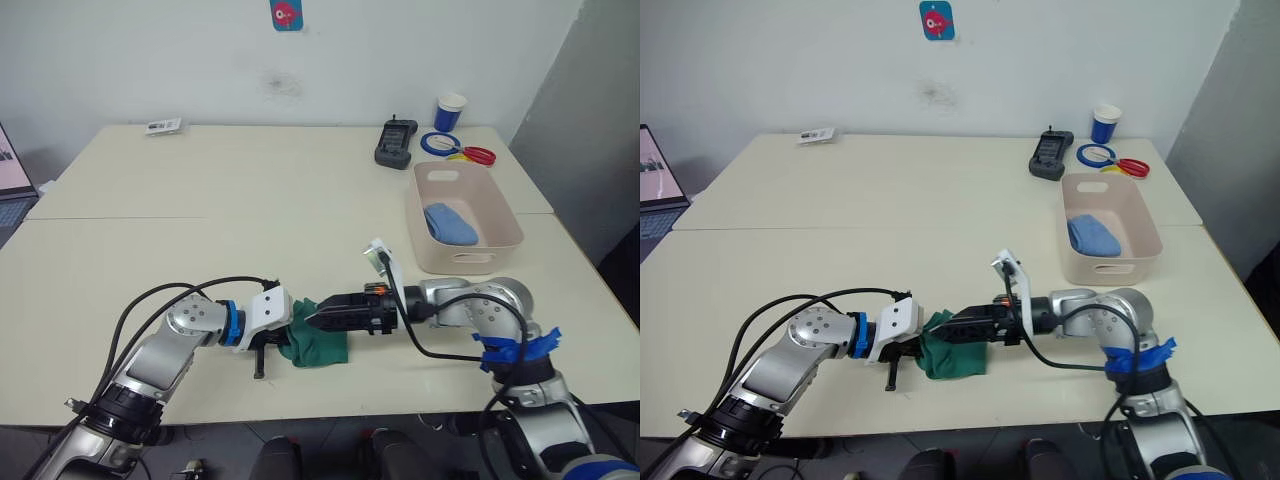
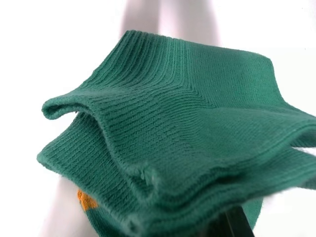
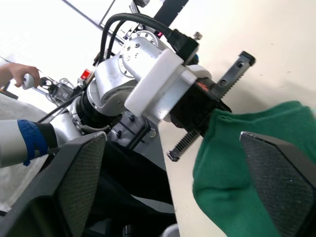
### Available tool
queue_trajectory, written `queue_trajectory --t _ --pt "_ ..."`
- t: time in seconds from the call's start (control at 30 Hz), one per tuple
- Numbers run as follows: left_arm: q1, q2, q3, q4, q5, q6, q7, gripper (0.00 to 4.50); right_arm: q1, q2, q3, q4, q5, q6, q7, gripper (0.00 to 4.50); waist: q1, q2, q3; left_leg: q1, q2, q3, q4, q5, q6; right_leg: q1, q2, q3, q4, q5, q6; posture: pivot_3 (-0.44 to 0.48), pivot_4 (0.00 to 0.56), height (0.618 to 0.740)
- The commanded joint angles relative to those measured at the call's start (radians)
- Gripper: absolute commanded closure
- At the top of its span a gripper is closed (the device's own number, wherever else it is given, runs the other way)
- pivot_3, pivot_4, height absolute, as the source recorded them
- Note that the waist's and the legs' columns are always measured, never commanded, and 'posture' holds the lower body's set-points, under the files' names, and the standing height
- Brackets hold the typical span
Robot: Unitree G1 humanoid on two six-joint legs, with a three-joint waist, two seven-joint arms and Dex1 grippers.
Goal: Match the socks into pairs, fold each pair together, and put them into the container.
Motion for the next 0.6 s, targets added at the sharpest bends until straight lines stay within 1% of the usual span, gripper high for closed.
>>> queue_trajectory --t 0.03,0.07,0.13,0.27,0.33,0.43,0.6 --pt "0.002 0.019 0.004 0.034 0.015 0.007 -0.004 4.5 0.054 -0.093 0.109 -0.063 -0.187 -0.289 0.09 0.44 0.0 0.0 0.0 0.0 0.0 0.0 0.0 0.0 0.0 0.0 0.0 0.0 0.0 0.0 0.0 0.0 0.15 0.74" --pt "0.001 0.02 0.006 0.036 0.015 0.006 -0.005 4.5 0.071 -0.114 0.134 -0.065 -0.224 -0.356 0.12 0.64 0.0 0.0 0.0 0.0 0.0 0.0 0.0 0.0 0.0 0.0 0.0 0.0 0.0 0.0 0.0 0.0 0.15 0.74" --pt "-0.001 0.021 0.01 0.038 0.01 0.007 -0.006 4.5 0.106 -0.126 0.159 -0.056 -0.273 -0.455 0.151 1.33 -0.002 0.0 0.0 0.001 0.0 0.0 0.0 0.0 0.0 0.0 0.0 0.0 0.0 0.0 0.0 0.0 0.15 0.74" --pt "-0.01 0.018 0.018 0.033 -0.005 0.02 -0.014 4.5 0.149 -0.101 0.201 0.007 -0.334 -0.566 0.189 2.7 -0.003 0.0 0.0 0.001 0.001 0.0 0.0 0.0 0.0 0.0 0.0 0.0 0.0 0.0 0.0 0.0 0.15 0.74" --pt "-0.013 0.021 0.019 0.033 -0.006 0.019 -0.019 4.5 0.158 -0.087 0.22 0.058 -0.38 -0.638 0.203 3.4 -0.002 0.0 0.0 0.001 0.001 0.0 0.0 0.0 0.0 0.0 0.001 0.0 0.001 0.0 0.0 0.0 0.15 0.74" --pt "-0.013 0.027 0.016 0.03 -0.006 0.018 -0.027 4.5 0.16 -0.066 0.253 0.113 -0.429 -0.695 0.222 4.42 -0.001 0.0 0.0 0.0 0.0 0.0 0.0 0.0 0.0 0.0 0.001 0.0 0.0 0.0 0.0 0.0 0.15 0.74" --pt "-0.019 0.033 0.02 0.025 -0.014 0.023 -0.033 4.5 0.157 -0.019 0.284 0.19 -0.479 -0.748 0.237 4.46 -0.001 0.0 0.0 0.001 0.0 0.0 0.0 0.0 0.0 -0.001 0.001 0.0 0.0 0.0 0.0 0.0 0.15 0.74"
